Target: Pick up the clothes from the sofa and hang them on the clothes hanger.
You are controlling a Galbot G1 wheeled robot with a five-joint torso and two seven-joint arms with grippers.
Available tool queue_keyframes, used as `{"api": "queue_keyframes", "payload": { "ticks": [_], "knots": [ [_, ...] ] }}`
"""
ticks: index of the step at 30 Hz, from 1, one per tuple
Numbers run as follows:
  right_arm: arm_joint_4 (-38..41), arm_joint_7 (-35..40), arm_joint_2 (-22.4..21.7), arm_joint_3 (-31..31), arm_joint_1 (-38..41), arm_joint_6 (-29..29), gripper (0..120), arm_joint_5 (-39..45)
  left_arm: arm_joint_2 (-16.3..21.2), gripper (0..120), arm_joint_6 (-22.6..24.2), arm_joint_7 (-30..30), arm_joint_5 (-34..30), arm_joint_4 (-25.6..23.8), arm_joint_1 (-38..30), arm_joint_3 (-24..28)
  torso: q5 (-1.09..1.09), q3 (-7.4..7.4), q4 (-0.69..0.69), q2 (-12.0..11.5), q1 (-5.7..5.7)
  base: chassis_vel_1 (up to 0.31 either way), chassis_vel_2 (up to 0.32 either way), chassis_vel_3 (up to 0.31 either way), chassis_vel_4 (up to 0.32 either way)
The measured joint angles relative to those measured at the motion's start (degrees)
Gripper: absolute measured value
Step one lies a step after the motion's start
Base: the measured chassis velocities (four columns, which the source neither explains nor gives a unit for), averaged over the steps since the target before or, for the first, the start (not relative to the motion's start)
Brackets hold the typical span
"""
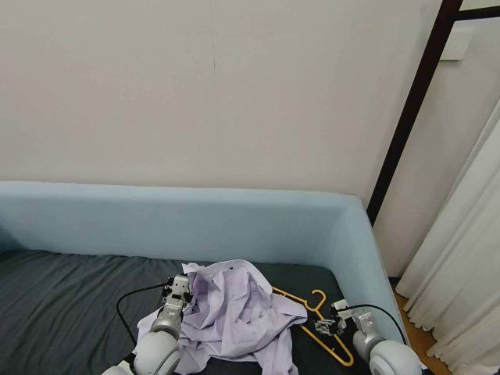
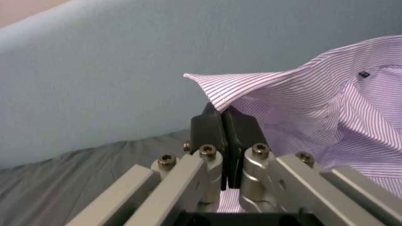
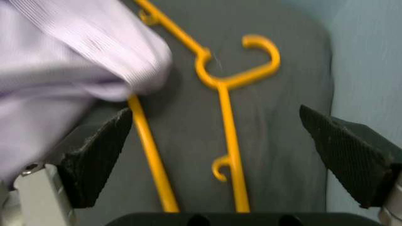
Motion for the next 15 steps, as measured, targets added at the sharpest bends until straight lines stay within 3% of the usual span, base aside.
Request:
{"api": "queue_keyframes", "payload": {
  "ticks": [10,15],
  "knots": [
    [-15.73,-12.35,2.93,-3.27,8.24,0.65,100,-0.49,0.83,0,-0.20,0.30,-0.41,-0.86,0.20,1.31,0.00,0.01,0.01,0.00,0.00,0.000,0.000,0.000,0.000],
    [-21.23,-13.78,5.00,-6.06,13.30,-0.04,95,-0.38,0.13,0,-0.45,0.45,-0.35,-0.78,0.44,1.36,-0.01,0.01,0.01,0.00,0.01,0.000,0.000,0.000,0.000]
  ]
}}
